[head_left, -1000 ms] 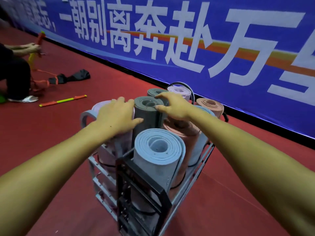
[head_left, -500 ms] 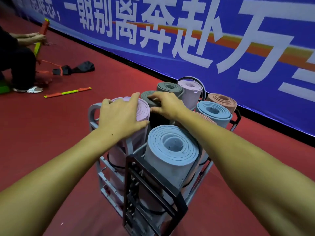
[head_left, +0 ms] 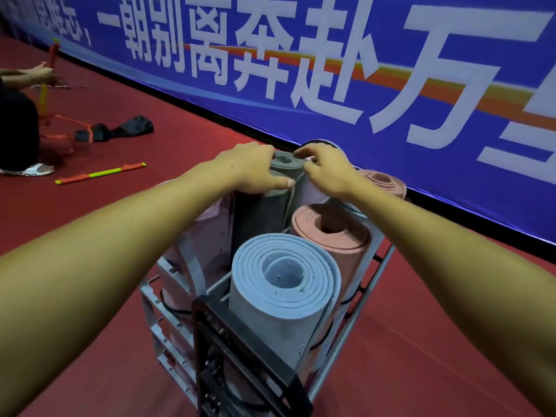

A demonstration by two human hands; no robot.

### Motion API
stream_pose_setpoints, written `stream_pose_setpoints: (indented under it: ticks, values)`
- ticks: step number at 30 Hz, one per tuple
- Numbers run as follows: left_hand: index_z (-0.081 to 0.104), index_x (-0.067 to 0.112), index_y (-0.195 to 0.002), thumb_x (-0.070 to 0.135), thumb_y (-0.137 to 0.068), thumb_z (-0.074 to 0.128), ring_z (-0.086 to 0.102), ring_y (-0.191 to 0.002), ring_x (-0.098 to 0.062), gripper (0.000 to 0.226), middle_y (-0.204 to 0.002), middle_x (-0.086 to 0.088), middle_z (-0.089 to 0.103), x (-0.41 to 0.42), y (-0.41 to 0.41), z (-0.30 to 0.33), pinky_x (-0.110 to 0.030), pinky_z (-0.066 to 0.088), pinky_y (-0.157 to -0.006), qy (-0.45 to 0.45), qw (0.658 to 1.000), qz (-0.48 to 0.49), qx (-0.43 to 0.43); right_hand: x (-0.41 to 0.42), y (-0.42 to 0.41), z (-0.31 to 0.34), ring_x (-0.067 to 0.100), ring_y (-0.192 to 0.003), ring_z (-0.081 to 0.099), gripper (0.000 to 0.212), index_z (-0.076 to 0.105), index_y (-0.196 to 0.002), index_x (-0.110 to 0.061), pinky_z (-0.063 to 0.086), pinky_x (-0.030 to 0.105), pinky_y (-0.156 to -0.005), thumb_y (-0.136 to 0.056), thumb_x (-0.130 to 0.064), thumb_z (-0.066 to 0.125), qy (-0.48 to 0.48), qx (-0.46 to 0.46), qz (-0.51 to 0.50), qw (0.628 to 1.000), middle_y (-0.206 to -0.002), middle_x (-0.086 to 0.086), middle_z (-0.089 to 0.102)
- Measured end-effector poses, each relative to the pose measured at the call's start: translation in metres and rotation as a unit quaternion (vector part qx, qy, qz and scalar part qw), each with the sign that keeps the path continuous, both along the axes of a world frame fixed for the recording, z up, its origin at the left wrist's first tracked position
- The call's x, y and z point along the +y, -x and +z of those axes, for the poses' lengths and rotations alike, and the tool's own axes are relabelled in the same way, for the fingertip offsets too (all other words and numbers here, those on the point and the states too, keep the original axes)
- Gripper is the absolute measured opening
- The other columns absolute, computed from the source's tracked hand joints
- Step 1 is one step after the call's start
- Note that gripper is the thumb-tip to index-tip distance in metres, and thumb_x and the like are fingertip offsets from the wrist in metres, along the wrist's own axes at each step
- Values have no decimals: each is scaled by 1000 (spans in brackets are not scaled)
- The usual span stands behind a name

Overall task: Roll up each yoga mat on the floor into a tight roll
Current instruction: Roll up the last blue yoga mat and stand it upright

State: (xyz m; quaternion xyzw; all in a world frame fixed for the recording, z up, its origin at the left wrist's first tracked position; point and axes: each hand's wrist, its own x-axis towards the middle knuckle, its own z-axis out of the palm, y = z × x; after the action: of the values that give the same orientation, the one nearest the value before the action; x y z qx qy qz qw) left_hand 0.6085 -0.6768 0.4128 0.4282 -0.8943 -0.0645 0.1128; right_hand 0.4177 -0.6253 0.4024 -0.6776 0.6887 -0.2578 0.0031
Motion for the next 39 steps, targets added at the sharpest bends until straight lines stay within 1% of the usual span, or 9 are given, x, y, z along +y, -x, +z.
stream_pose_setpoints:
  ticks: [8, 13, 18, 25, 30, 33, 35, 37, 39]
  values:
    - [60, 18, -135, 89, -60, 70, 59, -121, -36, 104, -137, -8, 63, -54, 80, -23, -49, 50, -105, -69, 996, 19, -50, -50, 99, -4, 41, -117, 60, 59, 54, -145, -19, 52, 47, -100, -88, -21, 70, -143, 105, -139, 974, -139, 13, 62]
    - [59, 26, -115, 49, -72, 79, 48, -123, -41, 53, -133, -9, 51, -67, 88, -31, -58, 49, -100, 3, 998, 58, -7, -88, 115, -19, 40, -140, 46, 75, 43, -155, -24, 37, 46, -116, -89, -16, 76, -171, 107, -106, 974, -157, 9, 48]
    - [50, 23, -136, 79, -65, 80, 37, -138, -43, 96, -150, -14, 36, -62, 101, -30, -63, 43, -105, 11, 992, 84, -97, -110, 124, -24, 47, -132, 40, 51, 58, -139, -25, 41, 52, -107, -91, -28, 75, -175, 175, -158, 956, -142, 15, 52]
    - [61, 12, -117, 54, -96, 66, 41, -128, -45, 47, -146, -15, 37, -56, 100, -45, -49, 42, -88, 57, 992, 102, 51, -101, 116, -37, 40, -130, 33, 41, 59, -140, -28, 41, 64, -104, -101, -41, 64, -67, 191, -141, 969, -139, 9, 44]
    - [54, 22, -145, 69, -95, 54, 46, -133, -47, 69, -150, -15, 31, -64, 93, -39, -65, 37, -110, -24, 997, 60, -40, -105, 110, -38, 41, -138, 34, 53, 47, -151, -41, 40, 60, -109, -100, -46, 61, -140, 139, -150, 969, -147, 5, 46]
    - [41, 27, -156, 77, -95, 41, 37, -144, -42, 79, -160, -13, 22, -57, 94, -45, -73, 18, -118, -62, 995, 14, -75, -101, 114, -32, 34, -144, 41, 65, 35, -161, -27, 38, 40, -115, -101, -35, 59, -209, 87, -114, 967, -159, 7, 44]
    - [35, 32, -159, 84, -93, 32, 32, -148, -41, 85, -164, -15, 23, -50, 89, -43, -74, 13, -118, -58, 997, 12, -58, -93, 113, -27, 28, -131, 53, 51, 44, -157, -15, 44, 28, -97, -107, -24, 49, -199, 6, -80, 977, -147, 7, 55]
    - [26, 42, -161, 92, -86, 27, 25, -152, -44, 90, -167, -16, 24, -42, 72, -35, -77, 9, -117, -67, 996, 26, -52, -88, 108, -21, 27, -119, 61, 48, 55, -146, -16, 47, 30, -94, -108, -38, 39, -176, -34, -52, 982, -140, 14, 63]
    - [15, 52, -161, 101, -76, 21, 13, -155, -48, 98, -171, -15, 17, -32, 51, -22, -80, 3, -115, -66, 991, 60, -101, -83, 95, -17, 25, -139, 49, 70, 48, -153, -28, 35, 41, -119, -100, -70, 32, -166, -20, -19, 986, -155, 8, 52]
